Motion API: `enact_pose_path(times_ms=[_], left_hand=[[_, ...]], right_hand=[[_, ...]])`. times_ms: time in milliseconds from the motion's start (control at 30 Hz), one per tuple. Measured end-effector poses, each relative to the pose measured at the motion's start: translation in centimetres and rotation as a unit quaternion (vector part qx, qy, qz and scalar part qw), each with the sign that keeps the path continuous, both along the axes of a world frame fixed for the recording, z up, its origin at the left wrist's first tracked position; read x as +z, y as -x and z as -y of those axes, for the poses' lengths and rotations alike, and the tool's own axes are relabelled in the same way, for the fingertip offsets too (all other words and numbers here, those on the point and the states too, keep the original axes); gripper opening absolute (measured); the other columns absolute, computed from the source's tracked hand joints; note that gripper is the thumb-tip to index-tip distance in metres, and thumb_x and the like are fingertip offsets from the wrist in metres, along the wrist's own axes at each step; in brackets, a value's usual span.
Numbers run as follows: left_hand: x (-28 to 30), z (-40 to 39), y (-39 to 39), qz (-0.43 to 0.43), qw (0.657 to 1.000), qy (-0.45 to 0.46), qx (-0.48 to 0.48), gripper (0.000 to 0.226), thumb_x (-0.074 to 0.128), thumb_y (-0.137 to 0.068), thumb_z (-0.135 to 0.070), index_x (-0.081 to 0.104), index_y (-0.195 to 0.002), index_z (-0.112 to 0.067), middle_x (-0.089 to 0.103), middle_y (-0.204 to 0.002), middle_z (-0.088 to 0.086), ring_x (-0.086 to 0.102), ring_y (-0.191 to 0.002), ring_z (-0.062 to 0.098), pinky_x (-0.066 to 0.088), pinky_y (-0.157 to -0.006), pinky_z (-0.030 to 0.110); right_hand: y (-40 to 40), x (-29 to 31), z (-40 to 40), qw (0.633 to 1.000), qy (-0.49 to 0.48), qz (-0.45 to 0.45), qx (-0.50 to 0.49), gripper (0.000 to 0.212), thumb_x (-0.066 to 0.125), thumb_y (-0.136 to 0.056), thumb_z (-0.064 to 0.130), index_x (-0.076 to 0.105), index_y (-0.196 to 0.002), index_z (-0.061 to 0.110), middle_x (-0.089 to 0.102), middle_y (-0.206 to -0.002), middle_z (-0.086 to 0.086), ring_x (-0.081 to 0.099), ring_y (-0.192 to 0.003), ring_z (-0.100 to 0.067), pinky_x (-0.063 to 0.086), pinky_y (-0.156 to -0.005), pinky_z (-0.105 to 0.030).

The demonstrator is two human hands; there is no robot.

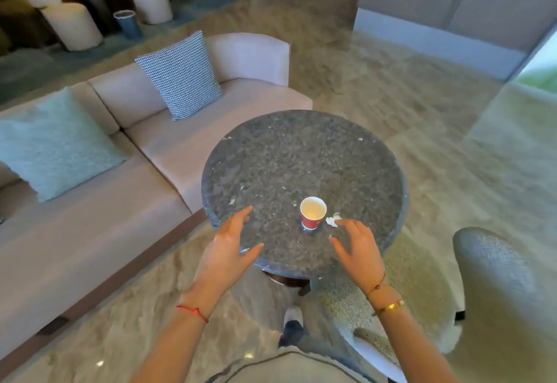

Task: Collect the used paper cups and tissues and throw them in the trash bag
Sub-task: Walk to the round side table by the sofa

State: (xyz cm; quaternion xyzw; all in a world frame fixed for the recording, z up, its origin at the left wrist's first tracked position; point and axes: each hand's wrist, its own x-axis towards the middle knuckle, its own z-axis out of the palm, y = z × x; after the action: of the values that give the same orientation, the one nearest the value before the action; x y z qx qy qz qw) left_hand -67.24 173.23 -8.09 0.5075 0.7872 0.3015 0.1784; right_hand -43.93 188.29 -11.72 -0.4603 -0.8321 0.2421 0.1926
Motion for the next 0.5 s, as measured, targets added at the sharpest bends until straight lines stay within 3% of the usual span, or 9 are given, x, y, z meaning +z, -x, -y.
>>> enact_pose_path(times_ms=[233, 500], left_hand=[[-3.1, -10.5, -1.2, 0.016, 0.997, 0.049, -0.059, 0.084, 0.071, -0.083, -0.036, 0.022, -0.150, -0.024, 0.036, -0.150, 0.000, 0.038, -0.135, 0.017, 0.040, -0.105, 0.034], [-6.8, -16.9, -1.4, 0.036, 0.985, 0.131, -0.110, 0.096, 0.074, -0.080, -0.037, 0.012, -0.152, -0.027, 0.021, -0.156, -0.003, 0.026, -0.141, 0.018, 0.031, -0.111, 0.034]], right_hand=[[0.3, -3.4, -9.6, 0.994, 0.064, 0.078, -0.033, 0.038, 0.064, -0.087, 0.022, 0.055, -0.122, 0.010, 0.055, -0.121, -0.013, 0.049, -0.111, -0.031, 0.038, -0.096, -0.035], [1.8, -7.6, -13.0, 0.980, 0.128, 0.147, -0.027, 0.047, 0.054, -0.092, 0.026, 0.040, -0.135, 0.015, 0.046, -0.133, -0.009, 0.041, -0.119, -0.027, 0.035, -0.102, -0.035]])
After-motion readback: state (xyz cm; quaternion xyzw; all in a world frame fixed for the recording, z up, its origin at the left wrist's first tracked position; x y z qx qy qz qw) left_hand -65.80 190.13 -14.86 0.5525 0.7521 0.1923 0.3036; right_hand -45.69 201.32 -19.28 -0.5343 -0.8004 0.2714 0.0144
